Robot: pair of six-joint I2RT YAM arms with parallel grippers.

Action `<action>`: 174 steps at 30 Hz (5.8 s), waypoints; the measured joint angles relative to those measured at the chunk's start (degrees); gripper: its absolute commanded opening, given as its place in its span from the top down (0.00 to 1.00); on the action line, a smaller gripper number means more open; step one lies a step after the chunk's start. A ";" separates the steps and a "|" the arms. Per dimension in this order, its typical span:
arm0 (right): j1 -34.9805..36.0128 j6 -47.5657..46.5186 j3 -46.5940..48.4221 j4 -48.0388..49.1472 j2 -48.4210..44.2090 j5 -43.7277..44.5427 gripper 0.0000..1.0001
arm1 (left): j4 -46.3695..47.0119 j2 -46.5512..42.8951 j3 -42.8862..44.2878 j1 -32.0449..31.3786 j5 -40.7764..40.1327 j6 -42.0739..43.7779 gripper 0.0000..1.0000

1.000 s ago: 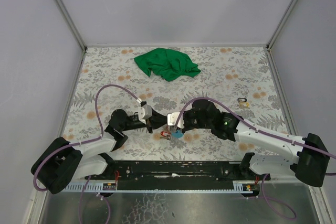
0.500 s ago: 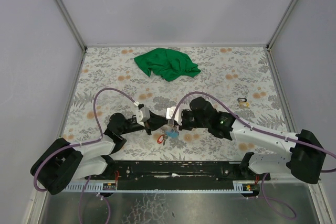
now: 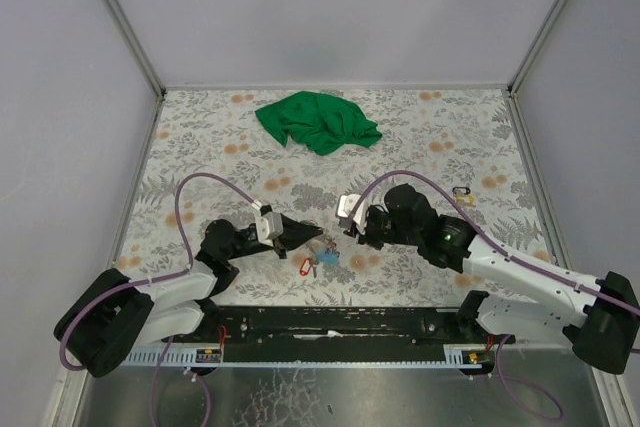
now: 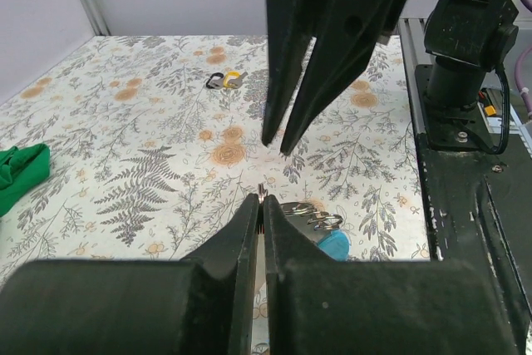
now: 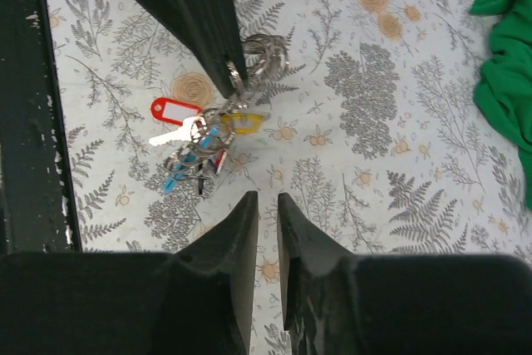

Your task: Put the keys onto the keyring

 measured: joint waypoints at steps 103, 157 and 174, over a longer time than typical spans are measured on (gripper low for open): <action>-10.40 4.22 -9.68 14.84 0.15 -20.76 0.64 | -27.76 5.81 15.30 6.38 26.80 23.39 1.00; -10.49 5.25 -9.92 30.08 11.19 -34.62 0.80 | -35.10 5.92 17.77 6.25 31.19 27.06 1.00; -10.54 18.10 -9.01 30.40 11.96 -31.58 1.00 | -35.30 4.35 17.38 4.57 27.85 27.39 1.00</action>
